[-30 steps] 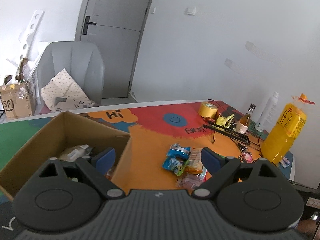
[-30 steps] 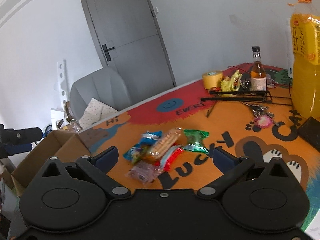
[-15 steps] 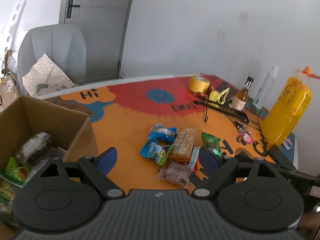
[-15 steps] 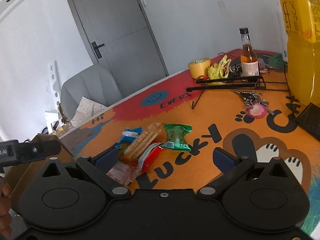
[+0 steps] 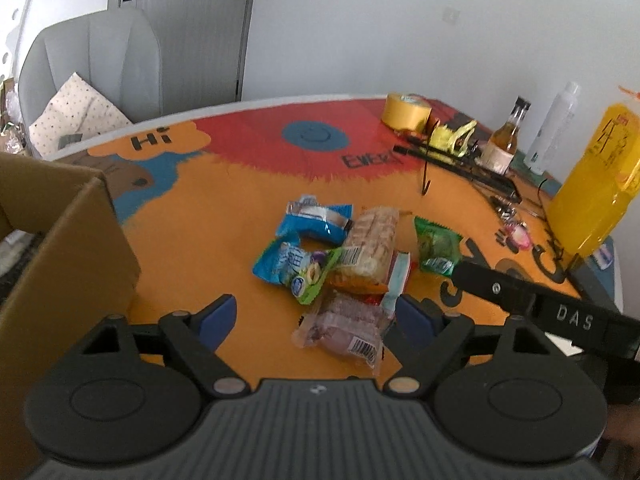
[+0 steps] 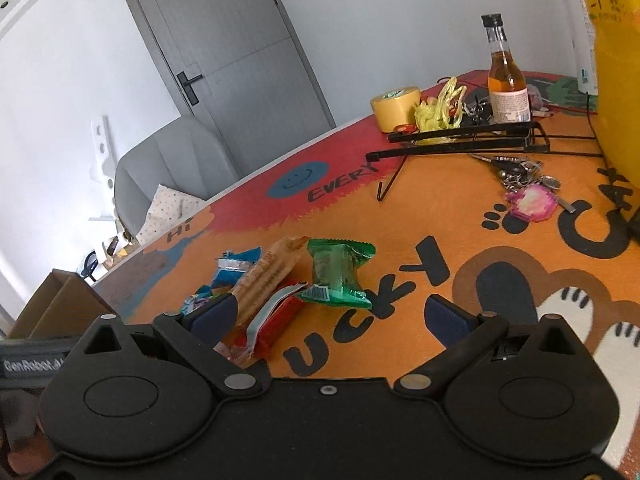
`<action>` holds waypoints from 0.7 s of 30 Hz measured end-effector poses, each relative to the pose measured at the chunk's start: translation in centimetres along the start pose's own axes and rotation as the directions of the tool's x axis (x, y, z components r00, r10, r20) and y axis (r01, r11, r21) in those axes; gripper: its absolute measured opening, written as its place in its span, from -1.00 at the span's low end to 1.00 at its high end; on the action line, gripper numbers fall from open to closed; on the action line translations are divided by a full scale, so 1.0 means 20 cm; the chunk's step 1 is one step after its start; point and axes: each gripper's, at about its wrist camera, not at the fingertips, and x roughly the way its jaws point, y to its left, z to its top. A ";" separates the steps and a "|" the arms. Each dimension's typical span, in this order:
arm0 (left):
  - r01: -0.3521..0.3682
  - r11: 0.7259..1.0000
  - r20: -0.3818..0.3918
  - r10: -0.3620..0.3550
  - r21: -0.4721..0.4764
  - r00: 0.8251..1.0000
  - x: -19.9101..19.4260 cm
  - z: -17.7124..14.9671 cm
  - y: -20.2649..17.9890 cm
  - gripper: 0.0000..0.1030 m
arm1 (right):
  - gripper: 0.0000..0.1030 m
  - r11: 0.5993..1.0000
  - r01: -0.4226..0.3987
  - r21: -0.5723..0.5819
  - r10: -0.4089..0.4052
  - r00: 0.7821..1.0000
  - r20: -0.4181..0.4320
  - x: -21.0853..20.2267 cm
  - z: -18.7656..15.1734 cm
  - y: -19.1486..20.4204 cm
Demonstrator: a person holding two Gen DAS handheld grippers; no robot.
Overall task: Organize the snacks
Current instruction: 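Grasp the purple candy bag with the left gripper while the right grasps the green snack bag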
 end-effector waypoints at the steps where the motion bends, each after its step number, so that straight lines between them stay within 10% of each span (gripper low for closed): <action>1: -0.004 1.000 -0.007 0.004 0.005 1.000 0.02 0.00 -0.01 0.66 | 0.90 1.000 -0.003 0.003 0.003 1.000 -0.004 0.01 0.00 -0.01; 21: 0.008 0.998 -0.064 -0.005 0.056 0.998 0.12 -0.02 -0.10 -0.20 | 0.55 0.998 0.003 -0.055 -0.005 1.000 -0.030 0.18 0.05 -0.02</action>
